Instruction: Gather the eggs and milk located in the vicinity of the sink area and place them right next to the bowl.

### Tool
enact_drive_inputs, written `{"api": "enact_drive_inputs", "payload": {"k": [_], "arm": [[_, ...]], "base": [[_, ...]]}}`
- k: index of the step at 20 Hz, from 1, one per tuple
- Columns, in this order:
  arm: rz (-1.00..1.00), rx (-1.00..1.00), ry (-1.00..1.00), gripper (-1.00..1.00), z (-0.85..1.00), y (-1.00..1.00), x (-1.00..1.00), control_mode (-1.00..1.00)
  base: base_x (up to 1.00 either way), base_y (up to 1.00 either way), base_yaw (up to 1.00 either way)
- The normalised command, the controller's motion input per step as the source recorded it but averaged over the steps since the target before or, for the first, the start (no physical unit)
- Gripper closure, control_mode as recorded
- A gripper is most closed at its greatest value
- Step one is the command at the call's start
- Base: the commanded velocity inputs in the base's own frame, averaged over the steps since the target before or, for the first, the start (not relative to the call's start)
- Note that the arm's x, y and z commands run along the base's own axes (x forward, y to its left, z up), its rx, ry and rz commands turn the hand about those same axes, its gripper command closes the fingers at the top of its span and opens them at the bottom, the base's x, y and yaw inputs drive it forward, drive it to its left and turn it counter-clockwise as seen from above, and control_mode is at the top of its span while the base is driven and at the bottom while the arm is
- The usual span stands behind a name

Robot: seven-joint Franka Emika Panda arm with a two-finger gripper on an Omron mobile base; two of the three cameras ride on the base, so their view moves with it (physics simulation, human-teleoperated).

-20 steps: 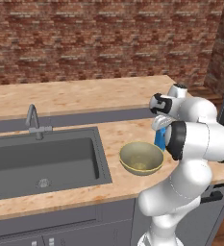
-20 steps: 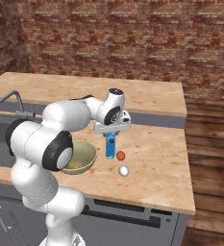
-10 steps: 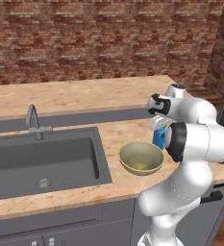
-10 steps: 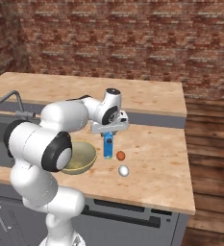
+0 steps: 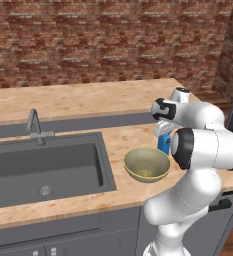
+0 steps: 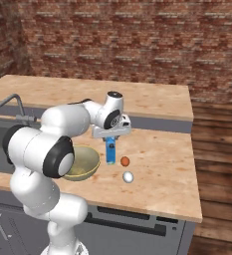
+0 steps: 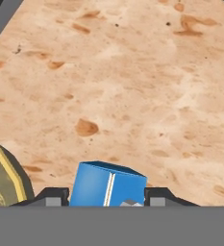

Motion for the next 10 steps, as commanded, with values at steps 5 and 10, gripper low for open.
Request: {"api": "enact_drive_inputs", "payload": {"k": [5,10], "arm": [[0.0,0.0,0.0,1.0,-0.04,0.12,0.0,-1.0],[0.0,0.0,0.0,1.0,-0.02,0.12,0.0,-1.0]], "base": [[0.0,0.0,0.0],[0.0,0.0,0.0]]}}
